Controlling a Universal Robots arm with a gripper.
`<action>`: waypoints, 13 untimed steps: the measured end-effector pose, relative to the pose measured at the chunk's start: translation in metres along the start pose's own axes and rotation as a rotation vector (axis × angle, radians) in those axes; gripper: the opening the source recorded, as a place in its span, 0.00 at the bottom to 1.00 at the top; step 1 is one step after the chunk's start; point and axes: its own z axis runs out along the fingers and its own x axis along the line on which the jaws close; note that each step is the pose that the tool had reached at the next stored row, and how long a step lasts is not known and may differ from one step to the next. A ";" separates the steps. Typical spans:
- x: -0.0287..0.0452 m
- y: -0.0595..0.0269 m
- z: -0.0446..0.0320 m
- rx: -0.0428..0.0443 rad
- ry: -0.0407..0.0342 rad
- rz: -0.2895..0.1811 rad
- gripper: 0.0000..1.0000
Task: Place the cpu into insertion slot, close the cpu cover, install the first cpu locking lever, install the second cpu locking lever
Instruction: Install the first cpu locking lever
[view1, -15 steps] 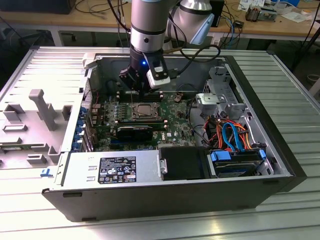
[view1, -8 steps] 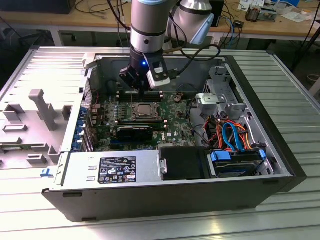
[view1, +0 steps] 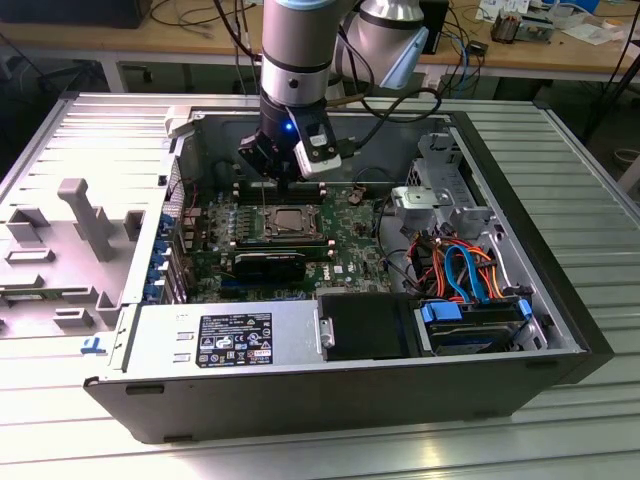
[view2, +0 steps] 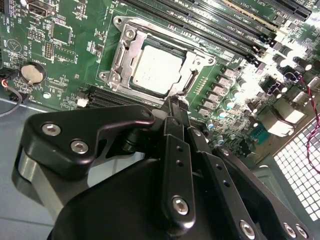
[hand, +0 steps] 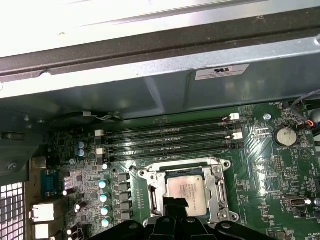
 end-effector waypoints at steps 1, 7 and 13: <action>-0.0001 0.0000 0.0001 -0.0034 -0.0097 -0.001 0.11; 0.0000 -0.0001 0.0012 -0.0105 -0.0656 -0.007 0.11; 0.0003 -0.0002 0.0012 -0.0096 -0.0643 -0.023 0.11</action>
